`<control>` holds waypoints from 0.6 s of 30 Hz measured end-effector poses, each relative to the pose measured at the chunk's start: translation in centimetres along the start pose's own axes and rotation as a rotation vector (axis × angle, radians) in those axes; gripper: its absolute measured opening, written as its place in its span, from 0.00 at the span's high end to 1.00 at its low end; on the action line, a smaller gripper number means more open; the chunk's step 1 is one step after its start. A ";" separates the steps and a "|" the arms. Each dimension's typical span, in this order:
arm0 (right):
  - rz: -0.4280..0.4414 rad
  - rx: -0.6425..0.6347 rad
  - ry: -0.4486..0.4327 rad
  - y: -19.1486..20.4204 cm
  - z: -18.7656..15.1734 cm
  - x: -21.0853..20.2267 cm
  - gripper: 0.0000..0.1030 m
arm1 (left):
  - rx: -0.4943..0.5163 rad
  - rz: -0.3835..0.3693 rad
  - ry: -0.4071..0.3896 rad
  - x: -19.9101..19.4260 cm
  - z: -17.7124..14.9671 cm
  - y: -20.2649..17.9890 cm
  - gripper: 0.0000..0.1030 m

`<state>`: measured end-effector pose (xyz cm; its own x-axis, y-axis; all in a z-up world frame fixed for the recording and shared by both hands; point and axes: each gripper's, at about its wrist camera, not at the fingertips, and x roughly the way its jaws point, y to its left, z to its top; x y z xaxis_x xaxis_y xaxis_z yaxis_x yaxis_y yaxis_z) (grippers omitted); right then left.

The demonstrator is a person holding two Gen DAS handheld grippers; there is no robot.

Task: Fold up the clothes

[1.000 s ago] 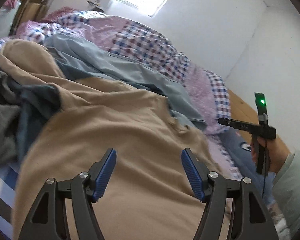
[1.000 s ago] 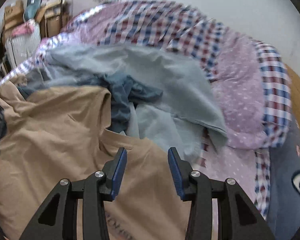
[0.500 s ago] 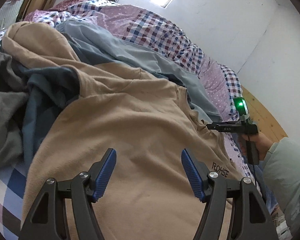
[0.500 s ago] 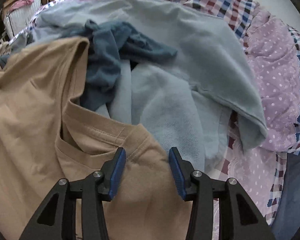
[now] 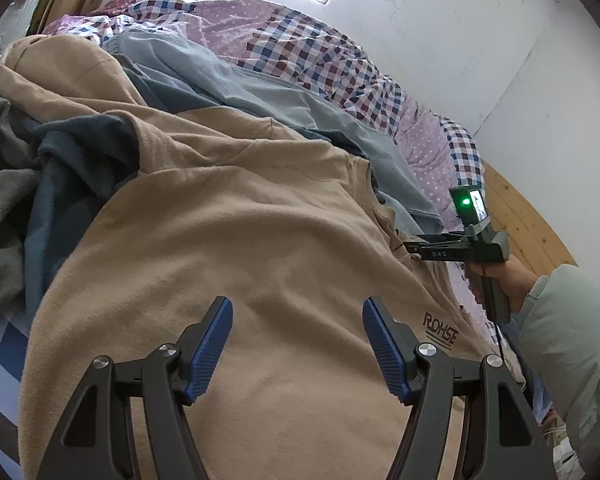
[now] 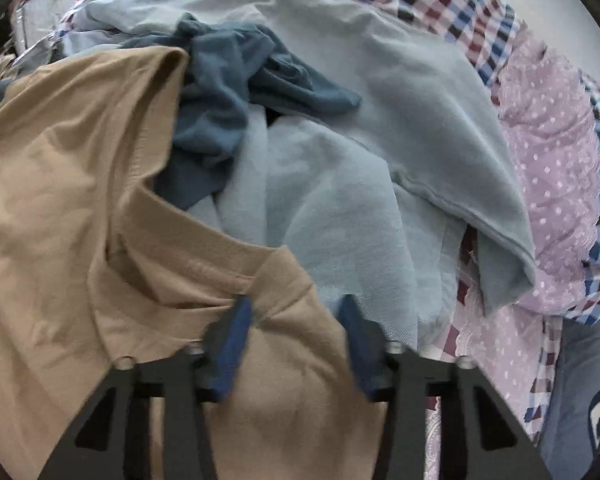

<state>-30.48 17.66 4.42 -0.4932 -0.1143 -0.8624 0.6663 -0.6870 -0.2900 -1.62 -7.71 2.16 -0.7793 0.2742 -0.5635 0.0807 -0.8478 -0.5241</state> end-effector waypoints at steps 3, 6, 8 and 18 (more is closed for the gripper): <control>-0.050 -0.059 -0.024 1.1 -0.7 -1.3 0.93 | -0.009 0.002 0.004 0.1 0.0 0.2 0.31; -0.086 -0.081 -0.044 1.2 -0.9 -2.4 0.95 | -0.017 0.004 0.006 0.1 0.0 0.3 0.31; -0.138 -0.075 -0.068 0.6 -0.6 -3.3 0.95 | -0.023 0.005 0.005 0.1 0.0 0.4 0.31; -0.448 -0.008 -0.123 -4.1 5.3 -3.6 0.95 | -0.052 0.006 -0.014 -0.5 0.2 1.0 0.31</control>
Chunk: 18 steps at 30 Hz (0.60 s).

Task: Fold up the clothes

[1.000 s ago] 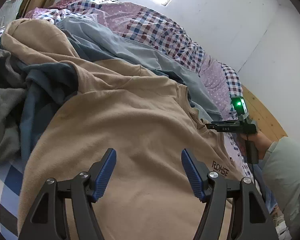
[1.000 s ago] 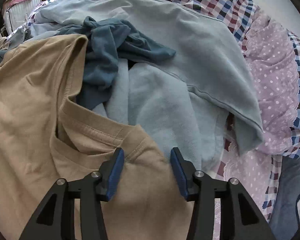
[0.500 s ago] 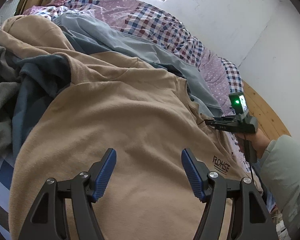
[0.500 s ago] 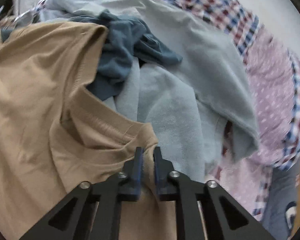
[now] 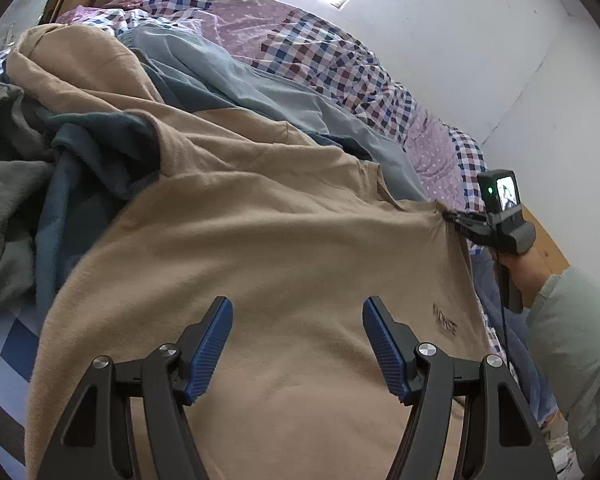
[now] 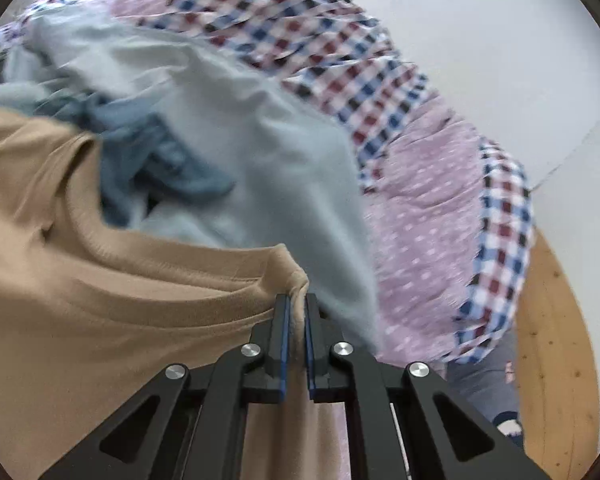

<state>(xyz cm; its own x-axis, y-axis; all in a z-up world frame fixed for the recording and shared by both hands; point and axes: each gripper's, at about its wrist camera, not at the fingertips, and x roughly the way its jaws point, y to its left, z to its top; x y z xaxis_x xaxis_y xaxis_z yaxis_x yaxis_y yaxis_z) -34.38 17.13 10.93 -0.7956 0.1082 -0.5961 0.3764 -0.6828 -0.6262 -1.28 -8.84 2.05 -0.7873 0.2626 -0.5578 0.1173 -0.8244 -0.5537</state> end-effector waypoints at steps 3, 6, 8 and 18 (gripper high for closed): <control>-0.077 -0.021 -0.008 0.4 1.7 1.3 0.95 | -0.020 -0.005 -0.001 0.0 0.1 0.3 0.31; -0.183 -0.022 -0.048 1.0 3.3 2.0 0.96 | -0.033 -0.011 0.002 0.0 0.1 0.5 0.31; -0.217 0.011 -0.045 1.2 3.9 2.7 0.96 | -0.028 -0.015 0.009 0.2 -0.1 0.3 0.31; -0.218 0.118 0.038 1.3 2.1 4.4 0.40 | 0.012 0.000 0.041 0.7 -0.5 -0.3 0.31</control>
<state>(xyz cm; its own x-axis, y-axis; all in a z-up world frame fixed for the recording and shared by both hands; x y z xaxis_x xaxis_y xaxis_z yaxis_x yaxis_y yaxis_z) -38.43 15.20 8.53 -0.8329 0.2877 -0.4728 0.1380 -0.7194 -0.6808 -1.54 -8.16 1.49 -0.7617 0.2832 -0.5828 0.1098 -0.8300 -0.5468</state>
